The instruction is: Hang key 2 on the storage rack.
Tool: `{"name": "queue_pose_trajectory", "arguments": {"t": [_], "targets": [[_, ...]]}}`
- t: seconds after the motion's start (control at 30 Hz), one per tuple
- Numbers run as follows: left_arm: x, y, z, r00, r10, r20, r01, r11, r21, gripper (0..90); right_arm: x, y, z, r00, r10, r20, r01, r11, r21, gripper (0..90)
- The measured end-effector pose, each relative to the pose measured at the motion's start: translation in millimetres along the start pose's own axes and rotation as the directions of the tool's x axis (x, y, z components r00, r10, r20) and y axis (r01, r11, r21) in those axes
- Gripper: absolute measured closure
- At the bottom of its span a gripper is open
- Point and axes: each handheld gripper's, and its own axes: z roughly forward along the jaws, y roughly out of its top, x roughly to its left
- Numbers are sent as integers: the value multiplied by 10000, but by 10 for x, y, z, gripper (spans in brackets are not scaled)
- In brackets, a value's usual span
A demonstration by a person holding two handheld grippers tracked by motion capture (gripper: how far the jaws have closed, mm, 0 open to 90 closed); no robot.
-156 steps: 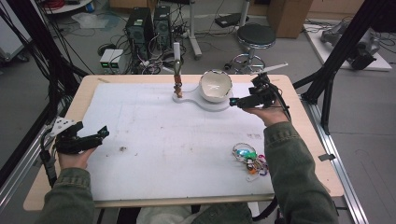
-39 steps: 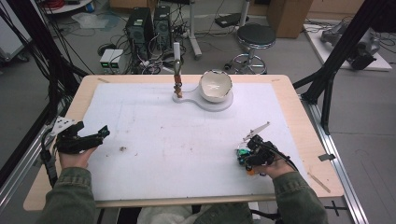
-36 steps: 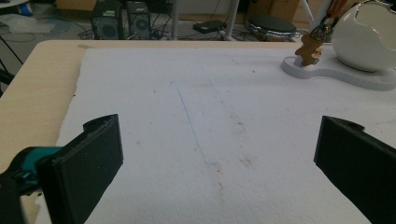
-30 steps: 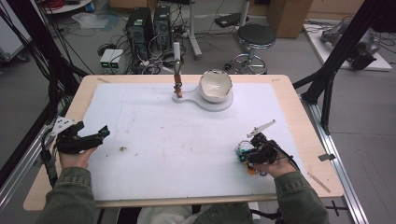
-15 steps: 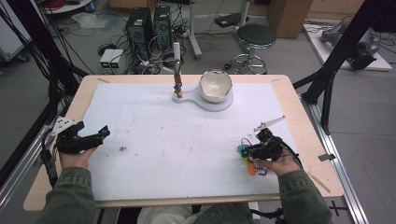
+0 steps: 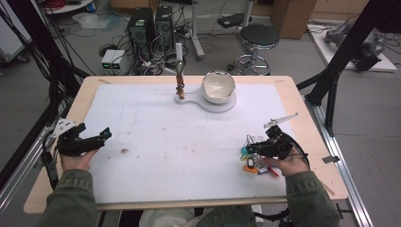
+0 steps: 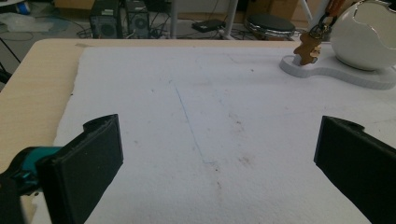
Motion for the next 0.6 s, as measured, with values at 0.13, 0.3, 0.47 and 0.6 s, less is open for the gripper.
{"name": "queue_pose_trajectory", "arguments": {"t": [0.13, 0.3, 0.47, 0.6], "targets": [[0, 0, 0, 10000, 14, -1, -14, 10000, 11, 17, 8, 43, -49, 10000, -17, -35, 16, 9997, -225, 807], [0, 0, 0, 10000, -3, -1, 3, 10000, -3, 17, 31, 105, -92, 9999, -33, -121, 29, 9992, -396, 807], [0, -1, 1, 10000, 2, 0, -2, 10000, 17, 17, 52, 169, -124, 9998, -75, -188, 65, 9987, -511, 806], [1, 0, 1, 10000, -5, 3, 5, 10000, -2, 17, 72, 223, -147, 9996, -144, -230, 128, 9976, -674, 806]]}}
